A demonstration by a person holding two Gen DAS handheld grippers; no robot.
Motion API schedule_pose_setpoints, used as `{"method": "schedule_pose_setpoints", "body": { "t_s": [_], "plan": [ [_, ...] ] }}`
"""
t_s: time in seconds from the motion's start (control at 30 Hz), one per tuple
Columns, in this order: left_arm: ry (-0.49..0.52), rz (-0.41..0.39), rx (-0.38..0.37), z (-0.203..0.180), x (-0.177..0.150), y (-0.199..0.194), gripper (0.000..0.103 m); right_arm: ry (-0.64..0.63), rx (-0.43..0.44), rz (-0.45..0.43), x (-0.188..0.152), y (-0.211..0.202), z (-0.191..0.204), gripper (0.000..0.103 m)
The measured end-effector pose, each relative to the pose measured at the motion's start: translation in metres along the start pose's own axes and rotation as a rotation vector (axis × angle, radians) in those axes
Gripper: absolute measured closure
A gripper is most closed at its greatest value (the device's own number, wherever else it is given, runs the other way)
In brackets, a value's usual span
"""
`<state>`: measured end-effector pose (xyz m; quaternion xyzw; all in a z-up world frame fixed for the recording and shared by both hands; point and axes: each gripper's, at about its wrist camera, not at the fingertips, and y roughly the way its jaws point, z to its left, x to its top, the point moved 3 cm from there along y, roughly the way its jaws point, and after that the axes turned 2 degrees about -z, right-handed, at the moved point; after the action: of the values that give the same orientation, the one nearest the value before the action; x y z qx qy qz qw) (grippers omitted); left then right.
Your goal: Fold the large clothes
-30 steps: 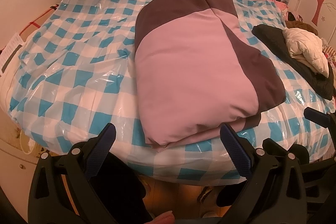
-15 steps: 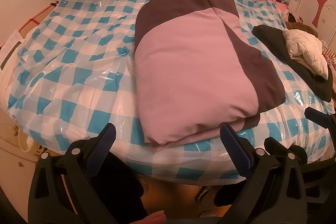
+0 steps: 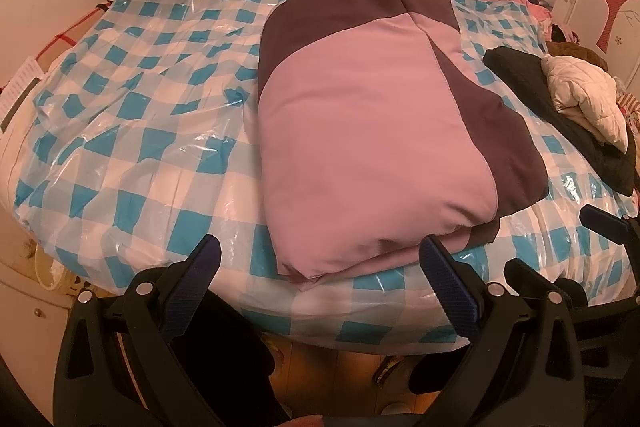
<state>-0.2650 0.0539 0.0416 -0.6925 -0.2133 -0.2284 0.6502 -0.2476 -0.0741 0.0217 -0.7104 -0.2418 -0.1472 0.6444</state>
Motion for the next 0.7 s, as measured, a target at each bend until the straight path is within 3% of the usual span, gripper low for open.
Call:
{"method": "schedule_pose_setpoints", "body": {
  "t_s": [0.7],
  "plan": [
    [-0.007, 0.002, 0.005, 0.0033, 0.0012, 0.0069, 0.007, -0.003, 0.002, 0.004, 0.0025, 0.0061, 0.0003, 0.005]
  ]
}}
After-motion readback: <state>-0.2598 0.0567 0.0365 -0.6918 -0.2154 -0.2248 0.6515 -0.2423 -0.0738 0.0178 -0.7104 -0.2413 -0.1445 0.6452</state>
